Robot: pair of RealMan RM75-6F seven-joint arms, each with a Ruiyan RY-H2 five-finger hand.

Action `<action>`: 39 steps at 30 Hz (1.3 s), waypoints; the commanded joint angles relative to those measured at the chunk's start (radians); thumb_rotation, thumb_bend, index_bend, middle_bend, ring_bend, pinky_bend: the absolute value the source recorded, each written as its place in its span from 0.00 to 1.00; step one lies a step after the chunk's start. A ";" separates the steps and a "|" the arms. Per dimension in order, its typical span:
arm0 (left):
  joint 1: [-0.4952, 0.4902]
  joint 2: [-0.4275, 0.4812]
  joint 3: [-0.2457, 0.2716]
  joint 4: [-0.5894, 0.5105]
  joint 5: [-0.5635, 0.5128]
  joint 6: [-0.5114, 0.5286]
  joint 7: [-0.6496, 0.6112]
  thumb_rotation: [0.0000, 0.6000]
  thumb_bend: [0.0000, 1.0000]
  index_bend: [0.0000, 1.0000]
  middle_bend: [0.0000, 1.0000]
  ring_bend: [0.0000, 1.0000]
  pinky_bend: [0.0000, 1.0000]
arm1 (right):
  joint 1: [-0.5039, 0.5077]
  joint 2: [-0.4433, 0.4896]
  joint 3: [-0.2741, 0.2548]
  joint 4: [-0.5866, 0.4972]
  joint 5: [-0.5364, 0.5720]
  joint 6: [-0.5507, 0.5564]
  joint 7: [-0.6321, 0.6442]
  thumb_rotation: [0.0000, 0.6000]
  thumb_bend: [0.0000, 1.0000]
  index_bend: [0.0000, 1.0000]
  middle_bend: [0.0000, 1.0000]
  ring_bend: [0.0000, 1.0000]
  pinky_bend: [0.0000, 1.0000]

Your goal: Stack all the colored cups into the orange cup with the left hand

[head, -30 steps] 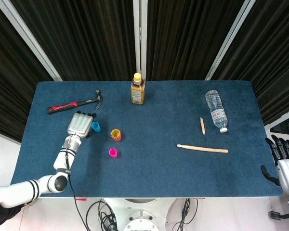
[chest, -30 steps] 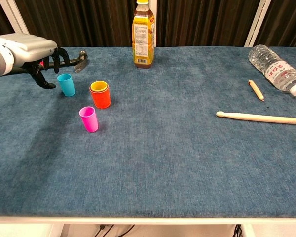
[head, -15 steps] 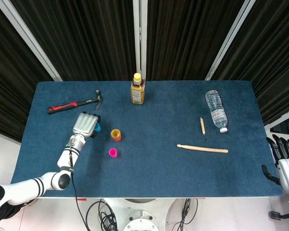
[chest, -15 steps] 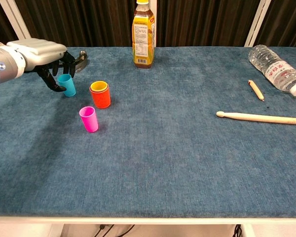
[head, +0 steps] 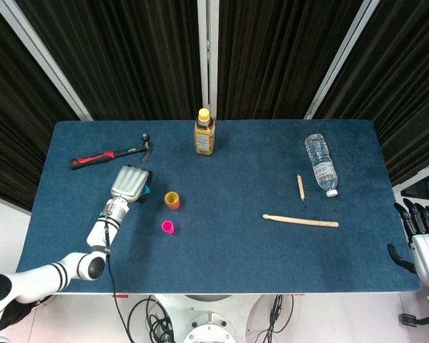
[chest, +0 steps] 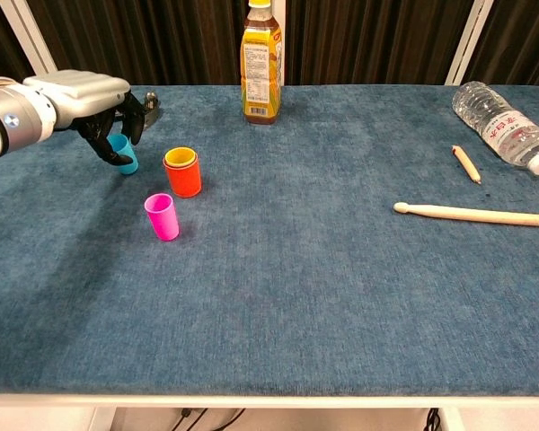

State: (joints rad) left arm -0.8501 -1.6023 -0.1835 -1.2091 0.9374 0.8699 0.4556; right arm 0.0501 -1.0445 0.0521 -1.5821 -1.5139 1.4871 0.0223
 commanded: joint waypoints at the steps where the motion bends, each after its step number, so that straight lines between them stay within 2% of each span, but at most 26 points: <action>1: 0.002 0.019 -0.005 -0.030 0.018 0.016 -0.007 1.00 0.28 0.53 0.53 0.59 0.45 | 0.001 0.001 0.000 -0.003 -0.003 0.002 -0.003 1.00 0.28 0.00 0.00 0.00 0.00; 10: 0.004 0.100 -0.028 -0.237 0.053 0.067 -0.001 1.00 0.29 0.53 0.53 0.60 0.46 | 0.002 -0.001 -0.003 -0.011 -0.009 0.002 -0.014 1.00 0.28 0.00 0.00 0.00 0.00; 16: -0.011 0.114 -0.027 -0.352 0.089 0.085 0.017 1.00 0.29 0.53 0.53 0.60 0.46 | 0.000 -0.003 -0.004 -0.009 -0.010 0.005 -0.012 1.00 0.28 0.00 0.00 0.00 0.00; 27: -0.033 0.071 -0.023 -0.330 0.073 0.105 0.060 1.00 0.29 0.53 0.53 0.59 0.46 | -0.005 -0.003 -0.006 0.014 -0.005 0.006 0.019 1.00 0.28 0.00 0.00 0.00 0.00; 39: -0.036 0.050 0.006 -0.279 0.043 0.090 0.083 1.00 0.29 0.52 0.53 0.59 0.45 | -0.001 -0.006 -0.005 0.026 0.000 -0.005 0.032 1.00 0.28 0.00 0.00 0.00 0.00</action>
State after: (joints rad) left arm -0.8859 -1.5519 -0.1785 -1.4890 0.9815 0.9604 0.5388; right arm 0.0497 -1.0510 0.0475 -1.5558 -1.5142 1.4823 0.0542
